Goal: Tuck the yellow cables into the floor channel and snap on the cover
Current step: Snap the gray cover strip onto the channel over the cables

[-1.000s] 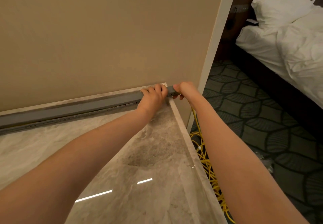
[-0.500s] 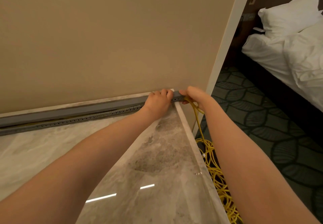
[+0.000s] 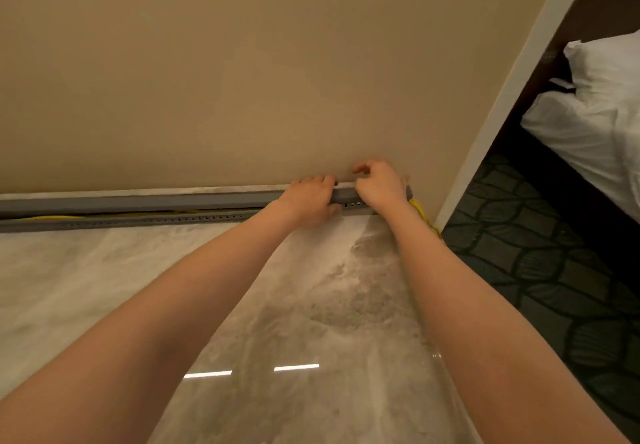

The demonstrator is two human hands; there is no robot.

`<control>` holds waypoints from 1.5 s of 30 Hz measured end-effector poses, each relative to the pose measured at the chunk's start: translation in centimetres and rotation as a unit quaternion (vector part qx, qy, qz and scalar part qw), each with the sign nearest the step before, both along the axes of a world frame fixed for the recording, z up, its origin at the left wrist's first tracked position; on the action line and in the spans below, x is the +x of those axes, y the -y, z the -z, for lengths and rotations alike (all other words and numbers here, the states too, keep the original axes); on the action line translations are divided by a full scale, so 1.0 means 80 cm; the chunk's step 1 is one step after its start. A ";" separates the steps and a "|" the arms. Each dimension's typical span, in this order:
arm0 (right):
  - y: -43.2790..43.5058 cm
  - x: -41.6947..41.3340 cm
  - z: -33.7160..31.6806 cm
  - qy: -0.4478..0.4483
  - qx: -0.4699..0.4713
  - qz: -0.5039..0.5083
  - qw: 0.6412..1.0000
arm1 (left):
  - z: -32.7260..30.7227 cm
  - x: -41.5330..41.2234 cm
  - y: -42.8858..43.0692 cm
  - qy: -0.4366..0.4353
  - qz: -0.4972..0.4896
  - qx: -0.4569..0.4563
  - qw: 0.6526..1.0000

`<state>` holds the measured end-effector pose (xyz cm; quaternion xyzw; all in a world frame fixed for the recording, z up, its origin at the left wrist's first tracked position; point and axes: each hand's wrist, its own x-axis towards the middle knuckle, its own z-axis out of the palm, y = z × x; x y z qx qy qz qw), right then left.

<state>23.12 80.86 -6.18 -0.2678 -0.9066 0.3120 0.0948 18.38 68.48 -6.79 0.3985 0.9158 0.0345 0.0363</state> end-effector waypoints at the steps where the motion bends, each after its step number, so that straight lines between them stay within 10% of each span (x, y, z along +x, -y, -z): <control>1: 0.014 -0.004 -0.002 0.004 0.006 -0.021 1.000 | -0.003 -0.002 0.010 0.005 -0.007 0.001 1.000; 30: 0.324 -0.122 0.012 0.088 0.063 -0.279 0.954 | 0.000 -0.113 0.349 -0.056 -0.169 -0.135 0.975; 45: 0.331 -0.119 0.027 0.011 0.126 -0.243 0.962 | 0.000 -0.123 0.377 0.004 -0.139 -0.034 0.990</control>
